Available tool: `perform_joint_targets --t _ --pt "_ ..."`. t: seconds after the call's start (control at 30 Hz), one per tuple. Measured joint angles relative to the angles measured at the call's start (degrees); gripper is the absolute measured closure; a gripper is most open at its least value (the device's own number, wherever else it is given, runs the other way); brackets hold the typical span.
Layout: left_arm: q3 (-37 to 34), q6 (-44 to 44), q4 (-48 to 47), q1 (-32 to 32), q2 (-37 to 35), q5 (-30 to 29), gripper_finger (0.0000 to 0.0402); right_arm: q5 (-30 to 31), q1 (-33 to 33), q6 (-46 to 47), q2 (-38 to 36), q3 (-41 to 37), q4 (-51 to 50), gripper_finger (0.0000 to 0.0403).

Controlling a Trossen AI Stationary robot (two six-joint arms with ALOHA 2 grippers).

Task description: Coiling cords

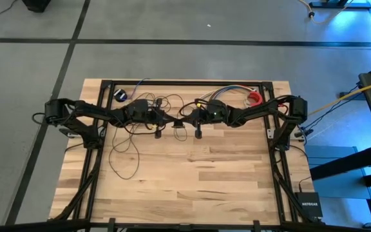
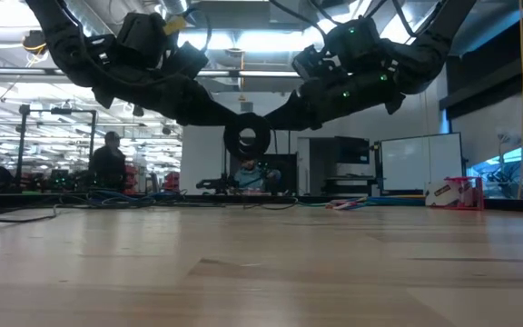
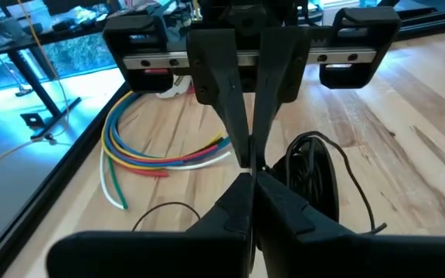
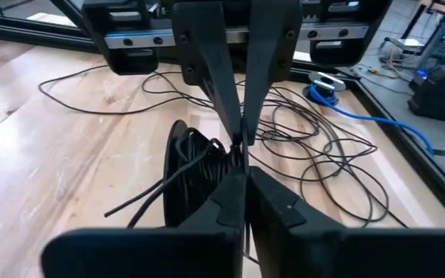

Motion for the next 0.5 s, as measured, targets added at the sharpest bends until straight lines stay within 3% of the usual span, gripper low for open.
perform_joint_targets --t 0.23,0.5 --pt "0.02 -2.91 -0.31 0.14 0.00 -1.18 0.0381 1.34 0.00 0.03 0.00 0.00 0.45 0.0396" --pt "0.02 -2.57 -4.64 0.41 -3.08 -3.06 0.0272 2.90 -0.02 0.34 -0.31 0.00 0.59 0.0397"
